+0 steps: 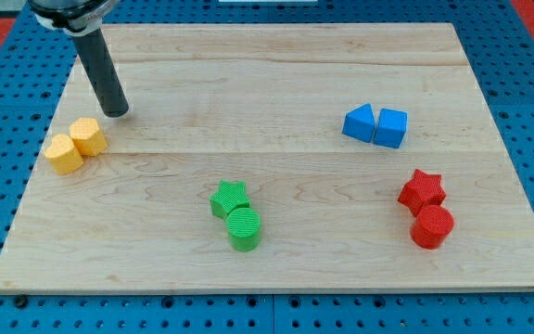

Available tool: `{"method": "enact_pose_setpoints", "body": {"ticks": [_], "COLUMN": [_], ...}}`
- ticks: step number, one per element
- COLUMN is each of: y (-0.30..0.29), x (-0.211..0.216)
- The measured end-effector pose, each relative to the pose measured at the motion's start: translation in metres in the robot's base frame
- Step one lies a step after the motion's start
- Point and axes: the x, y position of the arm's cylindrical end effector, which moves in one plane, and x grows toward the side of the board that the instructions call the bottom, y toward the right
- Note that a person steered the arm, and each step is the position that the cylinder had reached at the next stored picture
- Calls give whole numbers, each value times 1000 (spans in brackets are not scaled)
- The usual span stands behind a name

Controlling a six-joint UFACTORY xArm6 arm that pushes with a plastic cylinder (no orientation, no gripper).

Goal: Move the yellow hexagon to the bottom right of the yellow heart

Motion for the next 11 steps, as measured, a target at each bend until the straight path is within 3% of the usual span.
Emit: {"method": "enact_pose_setpoints", "body": {"ticks": [1, 4, 5, 6, 8, 9, 10, 11], "y": [-7, -15, -23, -59, -19, -19, 0, 22], "x": [28, 52, 21, 41, 64, 110, 109, 37]}}
